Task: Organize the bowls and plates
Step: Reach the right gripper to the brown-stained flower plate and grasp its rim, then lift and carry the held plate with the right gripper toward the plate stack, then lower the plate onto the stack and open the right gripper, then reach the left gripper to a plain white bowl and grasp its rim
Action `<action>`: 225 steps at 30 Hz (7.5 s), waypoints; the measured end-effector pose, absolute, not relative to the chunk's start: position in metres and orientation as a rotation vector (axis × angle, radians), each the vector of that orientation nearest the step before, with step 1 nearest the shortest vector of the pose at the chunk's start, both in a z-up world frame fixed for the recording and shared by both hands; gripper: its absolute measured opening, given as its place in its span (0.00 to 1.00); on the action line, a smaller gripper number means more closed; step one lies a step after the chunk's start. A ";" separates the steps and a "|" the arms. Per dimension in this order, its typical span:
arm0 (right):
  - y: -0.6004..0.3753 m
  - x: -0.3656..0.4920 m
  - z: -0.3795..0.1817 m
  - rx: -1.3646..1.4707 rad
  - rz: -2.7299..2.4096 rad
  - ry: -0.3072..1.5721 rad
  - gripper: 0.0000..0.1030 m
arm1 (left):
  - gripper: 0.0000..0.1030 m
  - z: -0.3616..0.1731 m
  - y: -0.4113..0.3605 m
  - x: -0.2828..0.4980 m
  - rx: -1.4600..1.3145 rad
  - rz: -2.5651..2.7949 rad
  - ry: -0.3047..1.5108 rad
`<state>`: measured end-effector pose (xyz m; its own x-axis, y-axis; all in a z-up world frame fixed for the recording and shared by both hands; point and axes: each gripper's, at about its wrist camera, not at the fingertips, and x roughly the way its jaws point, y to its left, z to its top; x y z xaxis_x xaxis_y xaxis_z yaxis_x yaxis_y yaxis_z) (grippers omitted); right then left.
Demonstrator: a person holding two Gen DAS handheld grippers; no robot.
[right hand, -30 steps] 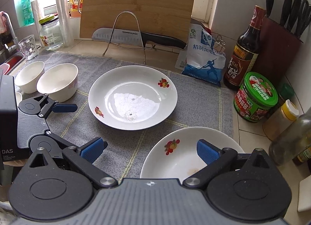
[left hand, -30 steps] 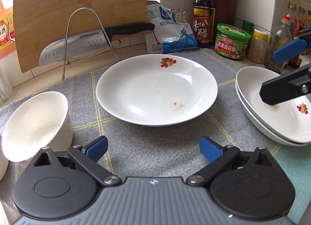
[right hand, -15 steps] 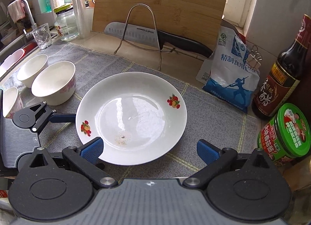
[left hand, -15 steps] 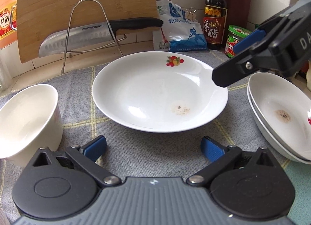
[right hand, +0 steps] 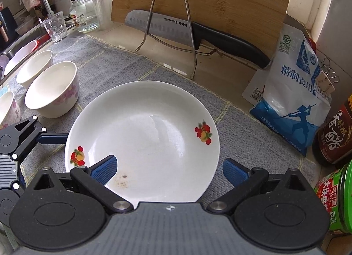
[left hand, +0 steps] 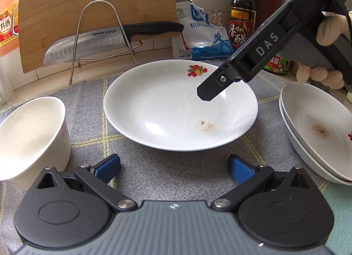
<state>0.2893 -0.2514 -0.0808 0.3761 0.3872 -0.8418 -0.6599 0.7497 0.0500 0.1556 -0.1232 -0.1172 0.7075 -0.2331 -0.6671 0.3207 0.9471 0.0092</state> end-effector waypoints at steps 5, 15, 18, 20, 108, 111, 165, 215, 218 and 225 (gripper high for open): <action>-0.252 0.303 -0.092 -0.303 0.698 0.999 1.00 | 1.00 -0.118 -0.125 0.158 0.130 -0.318 0.714; -0.251 0.328 -0.100 -0.207 0.786 1.050 1.00 | 1.00 -0.119 -0.127 0.160 0.129 -0.325 0.691; -0.250 0.335 -0.099 -0.185 0.810 1.056 1.00 | 1.00 -0.118 -0.127 0.163 0.131 -0.324 0.695; -0.248 0.340 -0.099 -0.180 0.824 1.057 1.00 | 1.00 -0.118 -0.128 0.164 0.132 -0.324 0.699; -0.314 0.230 -0.035 -0.021 0.753 1.002 0.91 | 0.98 -0.054 -0.153 0.076 0.272 -0.577 0.580; -0.323 0.222 -0.035 -0.013 0.730 0.999 0.91 | 0.98 -0.053 -0.160 0.073 0.279 -0.604 0.578; -0.426 0.155 -0.067 0.144 0.434 1.028 0.94 | 0.98 -0.080 -0.228 0.085 0.367 -0.869 0.676; -0.132 0.054 -0.059 -0.344 0.565 0.697 1.00 | 0.99 -0.009 0.031 0.033 0.241 -0.298 0.661; -0.104 0.048 -0.066 -0.353 0.607 0.682 1.00 | 0.99 -0.011 0.053 0.037 0.255 -0.260 0.675; -0.055 0.040 -0.075 -0.361 0.688 0.668 1.00 | 0.99 -0.019 0.097 0.057 0.190 -0.251 0.752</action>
